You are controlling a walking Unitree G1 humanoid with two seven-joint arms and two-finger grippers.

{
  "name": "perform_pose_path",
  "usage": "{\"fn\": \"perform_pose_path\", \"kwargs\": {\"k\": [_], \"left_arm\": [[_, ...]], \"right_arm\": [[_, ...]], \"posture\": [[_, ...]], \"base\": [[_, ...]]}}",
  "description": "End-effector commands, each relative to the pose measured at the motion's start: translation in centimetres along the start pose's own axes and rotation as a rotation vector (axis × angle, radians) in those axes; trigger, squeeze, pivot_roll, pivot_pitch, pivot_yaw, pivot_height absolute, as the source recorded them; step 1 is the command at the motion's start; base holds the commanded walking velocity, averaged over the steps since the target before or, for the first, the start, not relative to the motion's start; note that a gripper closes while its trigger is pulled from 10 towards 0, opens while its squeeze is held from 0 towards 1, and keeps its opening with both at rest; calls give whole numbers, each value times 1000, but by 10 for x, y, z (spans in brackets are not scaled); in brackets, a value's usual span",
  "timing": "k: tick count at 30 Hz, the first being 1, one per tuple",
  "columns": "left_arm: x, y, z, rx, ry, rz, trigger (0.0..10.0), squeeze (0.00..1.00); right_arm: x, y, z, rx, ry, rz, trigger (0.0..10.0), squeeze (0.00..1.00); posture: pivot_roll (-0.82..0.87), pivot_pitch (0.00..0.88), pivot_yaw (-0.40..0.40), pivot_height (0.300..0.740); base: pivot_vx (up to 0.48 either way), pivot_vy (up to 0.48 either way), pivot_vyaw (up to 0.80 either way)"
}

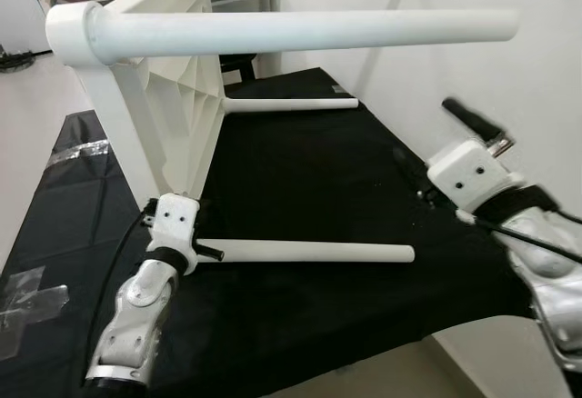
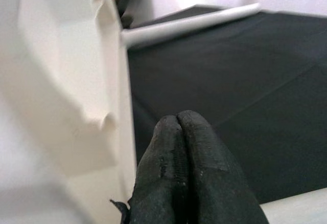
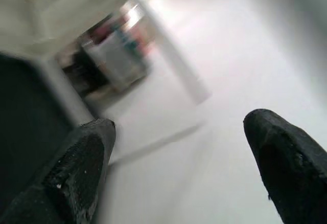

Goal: Building children table

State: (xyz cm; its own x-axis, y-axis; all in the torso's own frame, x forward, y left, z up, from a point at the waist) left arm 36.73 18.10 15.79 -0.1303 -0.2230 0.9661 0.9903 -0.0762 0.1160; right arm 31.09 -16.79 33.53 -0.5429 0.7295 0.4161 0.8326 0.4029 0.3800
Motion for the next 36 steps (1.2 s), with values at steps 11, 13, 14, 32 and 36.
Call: {"fn": "perform_pose_path", "kwargs": {"k": [11, 13, 14, 32, 36], "left_arm": [[-8, 3, 15, 74, -55, 11, 10000, 0], [-9, 3, 14, 75, -57, 11, 10000, 0], [-9, 3, 14, 82, -63, 11, 10000, 0], [-17, -4, 20, 138, -111, 20, 10000, 0], [-20, -5, 22, 148, -119, 29, 10000, 0]], "right_arm": [[79, 18, -27, -45, -245, -306, 10000, 0], [79, 20, -25, -33, -247, -310, 10000, 0], [78, 25, -19, -2, -246, -310, 10000, 0], [56, 72, -1, 162, -317, -256, 10000, 0], [51, 81, -2, 162, -335, -228, 10000, 0]], "posture": [[-172, 83, 48, 740], [-171, 83, 46, 740], [-171, 79, 41, 740], [-145, 69, -11, 740], [-143, 71, -18, 740]], "base": [[0, 0, 0], [0, 0, 0], [0, 0, 0], [0, 0, 0], [0, 0, 0]]}}
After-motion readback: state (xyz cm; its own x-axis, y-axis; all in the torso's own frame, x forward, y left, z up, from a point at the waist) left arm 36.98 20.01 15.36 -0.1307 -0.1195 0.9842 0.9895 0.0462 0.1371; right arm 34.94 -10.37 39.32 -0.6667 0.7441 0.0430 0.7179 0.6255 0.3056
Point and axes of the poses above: a point about 5 cm out from each wrist's last joint towards the gripper, its own y axis pointing out of the wrist towards the gripper, its own x axis along the axis of the wrist's last joint, z = x × y, the point moved 6 cm from there along y, pointing out of the wrist towards the gripper, and after that the axes turned 6 degrees about y, right-handed, at the moved point
